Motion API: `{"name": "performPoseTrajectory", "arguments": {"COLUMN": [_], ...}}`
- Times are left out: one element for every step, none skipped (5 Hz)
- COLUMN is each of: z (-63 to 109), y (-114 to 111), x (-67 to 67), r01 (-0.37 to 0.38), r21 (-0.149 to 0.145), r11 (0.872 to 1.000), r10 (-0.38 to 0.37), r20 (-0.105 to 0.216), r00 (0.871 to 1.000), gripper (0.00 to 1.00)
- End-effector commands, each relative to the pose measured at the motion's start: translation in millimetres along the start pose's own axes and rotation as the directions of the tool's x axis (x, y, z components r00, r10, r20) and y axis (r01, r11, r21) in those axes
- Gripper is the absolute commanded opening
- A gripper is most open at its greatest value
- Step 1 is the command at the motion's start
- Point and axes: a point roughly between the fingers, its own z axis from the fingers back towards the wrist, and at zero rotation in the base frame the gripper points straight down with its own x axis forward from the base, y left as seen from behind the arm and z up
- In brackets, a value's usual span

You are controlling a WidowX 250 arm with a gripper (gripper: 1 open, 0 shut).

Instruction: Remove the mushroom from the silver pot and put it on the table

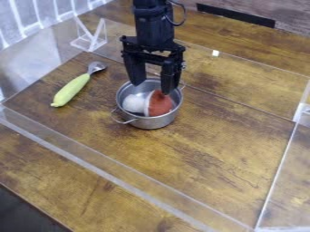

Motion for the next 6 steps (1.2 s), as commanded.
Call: {"name": "performPoseTrajectory", "arguments": {"z": [16.5, 14.0, 11.8, 10.5, 9.6, 9.3], "y": [-3.6, -4.5, -4.8, -5.3, -5.6, -5.8], "x": [9.1, 10.5, 12.0, 13.9, 15.8, 17.7], "r01": [0.017, 0.020, 0.023, 0.026, 0.029, 0.031], "r21": [0.010, 0.009, 0.008, 0.007, 0.006, 0.005], "r11": [1.000, 1.000, 1.000, 1.000, 1.000, 1.000], "r10": [-0.017, -0.021, -0.023, -0.027, -0.029, -0.031], "r20": [0.060, 0.056, 0.053, 0.052, 0.053, 0.054], "r00": [0.998, 0.998, 0.998, 0.998, 0.998, 0.998], "gripper": [1.00, 1.00, 1.00, 1.00, 1.00, 1.00]}}
